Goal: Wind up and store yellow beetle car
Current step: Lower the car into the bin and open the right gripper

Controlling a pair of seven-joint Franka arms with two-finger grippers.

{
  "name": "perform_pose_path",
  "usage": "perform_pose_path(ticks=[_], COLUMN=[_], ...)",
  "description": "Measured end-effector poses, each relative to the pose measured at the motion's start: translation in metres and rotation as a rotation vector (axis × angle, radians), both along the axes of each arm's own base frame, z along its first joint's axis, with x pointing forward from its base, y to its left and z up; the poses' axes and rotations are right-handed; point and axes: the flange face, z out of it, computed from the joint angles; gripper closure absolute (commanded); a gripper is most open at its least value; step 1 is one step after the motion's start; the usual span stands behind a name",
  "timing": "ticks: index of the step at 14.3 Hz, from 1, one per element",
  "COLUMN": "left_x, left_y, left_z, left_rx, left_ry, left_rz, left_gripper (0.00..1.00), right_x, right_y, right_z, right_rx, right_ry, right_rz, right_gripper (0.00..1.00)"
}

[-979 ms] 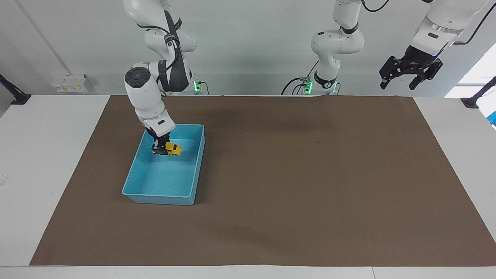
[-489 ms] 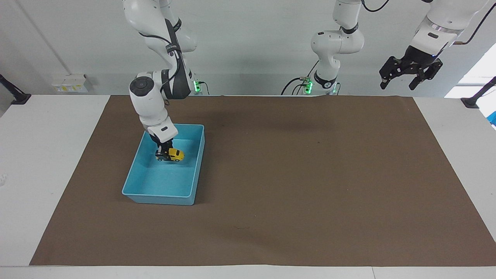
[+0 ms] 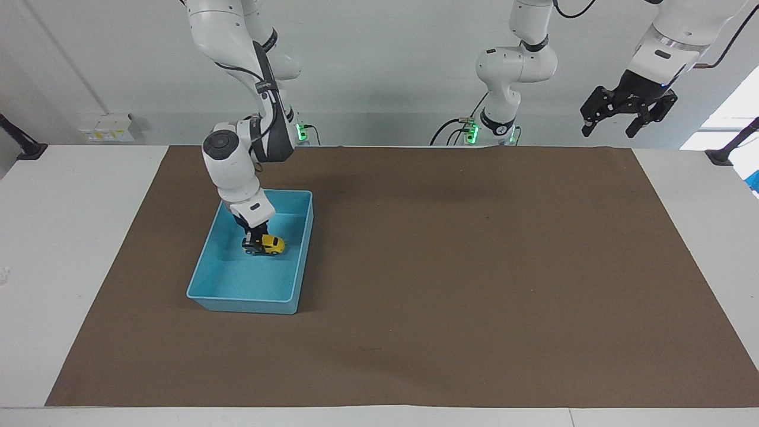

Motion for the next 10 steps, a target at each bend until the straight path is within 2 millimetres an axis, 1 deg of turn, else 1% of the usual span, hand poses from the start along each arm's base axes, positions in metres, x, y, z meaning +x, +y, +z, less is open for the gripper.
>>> perform_pose_path(ticks=[2, 3, 5, 6, 7, 8, 9, 10], left_x=[0.0000, 0.0000, 0.0000, 0.0000, 0.0000, 0.0000, 0.0000, 0.0000], left_y=[0.0000, 0.0000, 0.0000, 0.0000, 0.0000, 0.0000, 0.0000, 0.0000], left_z=[0.0000, 0.0000, 0.0000, 0.0000, 0.0000, 0.0000, 0.0000, 0.0000], left_rx=[0.000, 0.000, 0.000, 0.000, 0.000, 0.000, 0.000, 0.000], left_ry=[0.000, 0.000, 0.000, 0.000, 0.000, 0.000, 0.000, 0.000], left_rz=[0.000, 0.000, 0.000, 0.000, 0.000, 0.000, 0.000, 0.000], left_gripper=[0.00, 0.00, 0.00, 0.00, 0.00, 0.00, 0.00, 0.00], right_x=[0.0008, 0.0008, 0.0008, 0.0008, 0.0007, 0.0005, 0.0002, 0.0000], right_y=[0.0002, 0.0003, 0.0006, 0.0008, 0.0009, 0.0015, 0.0031, 0.0050], right_z=[-0.0076, -0.0097, -0.0099, -0.0099, -0.0099, -0.0102, -0.0103, -0.0103], right_rx=[0.003, 0.004, 0.004, 0.004, 0.005, 0.006, 0.006, 0.006], right_ry=[0.002, 0.005, 0.005, 0.005, 0.005, 0.006, 0.006, 0.006], right_rz=[0.000, 0.000, 0.001, -0.001, -0.006, -0.015, -0.019, -0.019], right_gripper=[1.00, 0.88, 0.33, 0.21, 0.16, 0.07, 0.01, 0.00])
